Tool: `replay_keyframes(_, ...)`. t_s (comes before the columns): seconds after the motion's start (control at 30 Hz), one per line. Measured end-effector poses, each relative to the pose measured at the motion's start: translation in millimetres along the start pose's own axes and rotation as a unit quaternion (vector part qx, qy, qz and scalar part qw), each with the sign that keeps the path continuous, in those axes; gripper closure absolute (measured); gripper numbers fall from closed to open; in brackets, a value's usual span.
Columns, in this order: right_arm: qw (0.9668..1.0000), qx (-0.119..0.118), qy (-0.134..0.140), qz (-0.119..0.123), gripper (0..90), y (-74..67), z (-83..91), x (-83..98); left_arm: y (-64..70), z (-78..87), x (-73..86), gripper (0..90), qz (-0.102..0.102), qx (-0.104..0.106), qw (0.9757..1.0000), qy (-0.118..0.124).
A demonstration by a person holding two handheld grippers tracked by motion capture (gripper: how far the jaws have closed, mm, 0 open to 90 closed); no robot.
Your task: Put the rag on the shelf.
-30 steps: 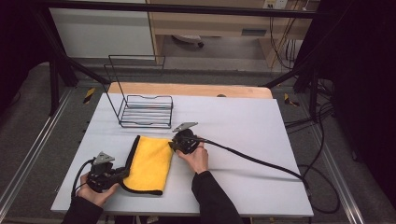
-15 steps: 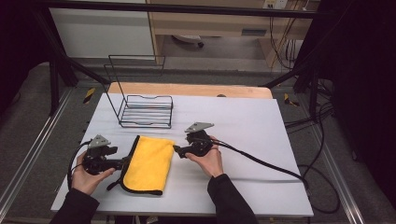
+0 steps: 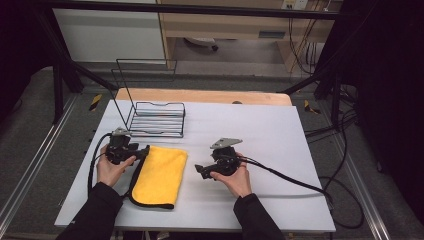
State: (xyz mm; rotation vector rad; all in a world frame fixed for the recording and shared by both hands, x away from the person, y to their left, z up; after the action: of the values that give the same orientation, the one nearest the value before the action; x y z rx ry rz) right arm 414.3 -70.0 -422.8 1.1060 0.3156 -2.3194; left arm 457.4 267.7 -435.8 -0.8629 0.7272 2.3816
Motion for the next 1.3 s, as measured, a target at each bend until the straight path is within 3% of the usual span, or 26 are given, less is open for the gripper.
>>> replay_keyframes(0.2,1.0,-0.003,0.002,-0.004,7.6,-2.1,0.1,1.6,-3.4,-13.8,0.8,55.9,-0.004,0.007,0.9997,-0.021)
replay_keyframes(0.3,0.9998,-0.005,0.008,-0.02,8.4,-3.5,-1.1,1.3,-2.8,-14.3,0.8,61.7,-0.006,0.014,0.9996,-0.024)
replay_keyframes(0.43,0.9988,-0.01,0.015,-0.046,9.6,-4.8,-7.2,0.2,-2.7,-17.3,1.1,63.7,-0.005,0.012,0.9996,-0.025)
replay_keyframes(0.7,0.9984,-0.011,-0.001,-0.055,11.2,-16.5,-27.5,-6.9,-2.5,-18.1,1.7,68.5,0.003,0.021,0.9994,-0.028)
replay_keyframes(0.87,0.9984,-0.006,-0.009,-0.056,16.6,-25.5,-42.3,-14.2,-0.9,-18.4,1.6,74.4,-0.001,0.023,0.9993,-0.03)
replay_keyframes(1.3,0.997,0.012,-0.012,-0.075,38.8,-33.5,-70.4,-28.0,2.5,-19.2,2.2,74.6,-0.026,0.011,0.9991,-0.033)
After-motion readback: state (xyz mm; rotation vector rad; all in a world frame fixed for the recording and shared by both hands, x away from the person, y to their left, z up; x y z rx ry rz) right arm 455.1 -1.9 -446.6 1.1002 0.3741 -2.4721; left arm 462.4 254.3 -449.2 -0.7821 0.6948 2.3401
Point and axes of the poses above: each handheld gripper's, and its own axes: z roughly backward along the jaws, x roughly out of its underside, y roughly to its right, the point moved 1 cm from there along -z, roughly forward along the jaws, and after that the axes turned 14 degrees about x, right-handed, at the moved point
